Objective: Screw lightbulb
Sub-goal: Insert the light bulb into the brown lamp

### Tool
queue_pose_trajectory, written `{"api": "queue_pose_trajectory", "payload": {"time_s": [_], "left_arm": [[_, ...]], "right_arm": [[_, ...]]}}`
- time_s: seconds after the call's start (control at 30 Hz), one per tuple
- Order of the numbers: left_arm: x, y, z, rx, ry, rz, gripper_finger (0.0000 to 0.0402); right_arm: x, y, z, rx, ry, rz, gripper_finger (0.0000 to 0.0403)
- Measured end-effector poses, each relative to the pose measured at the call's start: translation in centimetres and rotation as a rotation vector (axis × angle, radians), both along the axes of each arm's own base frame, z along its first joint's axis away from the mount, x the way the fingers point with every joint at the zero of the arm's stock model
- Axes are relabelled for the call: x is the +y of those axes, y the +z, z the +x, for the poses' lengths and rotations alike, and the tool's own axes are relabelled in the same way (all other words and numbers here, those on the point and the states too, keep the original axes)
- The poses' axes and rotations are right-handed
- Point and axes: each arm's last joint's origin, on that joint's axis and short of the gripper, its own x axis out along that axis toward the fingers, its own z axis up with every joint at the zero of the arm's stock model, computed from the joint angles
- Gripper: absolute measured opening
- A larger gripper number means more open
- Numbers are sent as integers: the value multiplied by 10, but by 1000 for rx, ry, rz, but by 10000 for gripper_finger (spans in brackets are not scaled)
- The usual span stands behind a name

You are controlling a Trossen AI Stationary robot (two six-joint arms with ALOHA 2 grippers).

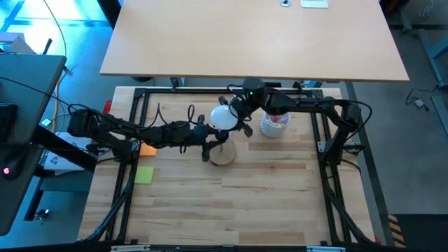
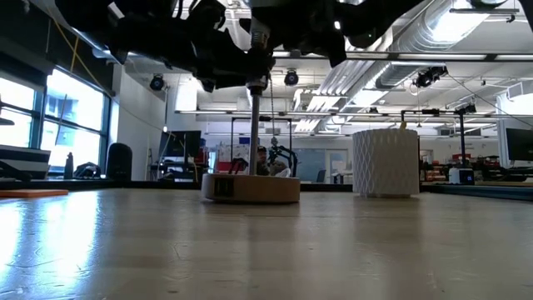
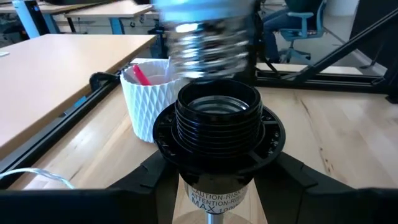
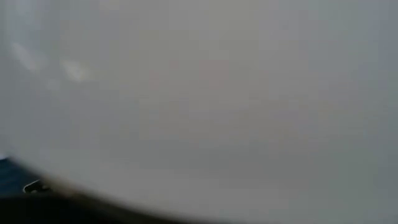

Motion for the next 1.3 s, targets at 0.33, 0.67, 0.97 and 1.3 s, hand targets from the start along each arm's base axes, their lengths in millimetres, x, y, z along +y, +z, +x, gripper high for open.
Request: {"api": "queue_pose_trajectory", "payload": {"time_s": [0.33, 0.67, 0.97, 1.3], "left_arm": [[0, 0, 0, 5, 1, 2, 159], [-3, -1, 0, 17, 18, 10, 159], [-6, -1, 0, 19, 46, 40, 159], [-18, -2, -2, 37, 146, 104, 159]], "right_arm": [[16, -7, 4, 39, 4, -46, 134], [9, -13, 2, 89, -55, -54, 134], [16, -16, 2, 124, -76, -94, 134], [18, -28, 2, 186, -205, -97, 134]]}}
